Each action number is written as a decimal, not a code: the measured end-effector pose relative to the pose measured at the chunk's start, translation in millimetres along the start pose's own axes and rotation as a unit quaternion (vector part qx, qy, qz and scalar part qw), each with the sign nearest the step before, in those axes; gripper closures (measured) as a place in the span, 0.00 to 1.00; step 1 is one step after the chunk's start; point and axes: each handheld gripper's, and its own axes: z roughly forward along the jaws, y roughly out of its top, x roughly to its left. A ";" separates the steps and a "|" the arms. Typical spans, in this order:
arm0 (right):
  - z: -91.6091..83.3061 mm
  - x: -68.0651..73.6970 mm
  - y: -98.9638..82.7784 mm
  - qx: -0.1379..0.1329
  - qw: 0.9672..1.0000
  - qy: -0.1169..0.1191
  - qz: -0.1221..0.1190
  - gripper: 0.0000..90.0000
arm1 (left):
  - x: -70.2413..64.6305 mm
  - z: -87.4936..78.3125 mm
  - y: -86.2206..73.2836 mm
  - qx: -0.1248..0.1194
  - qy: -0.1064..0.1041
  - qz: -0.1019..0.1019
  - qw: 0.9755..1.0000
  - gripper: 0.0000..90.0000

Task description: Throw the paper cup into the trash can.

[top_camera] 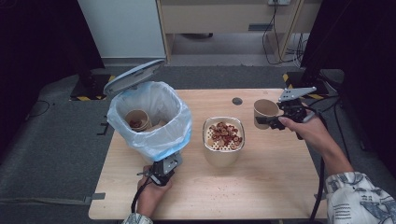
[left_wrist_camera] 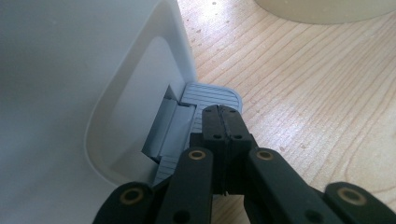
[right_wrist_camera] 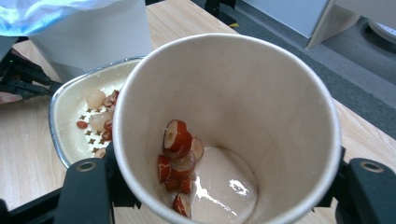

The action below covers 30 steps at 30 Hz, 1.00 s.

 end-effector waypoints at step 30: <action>-13.9 -4.6 21.3 0.008 0.999 0.016 0.041 0.36 | 0.0 0.1 0.3 0.001 0.000 0.001 1.000 0.99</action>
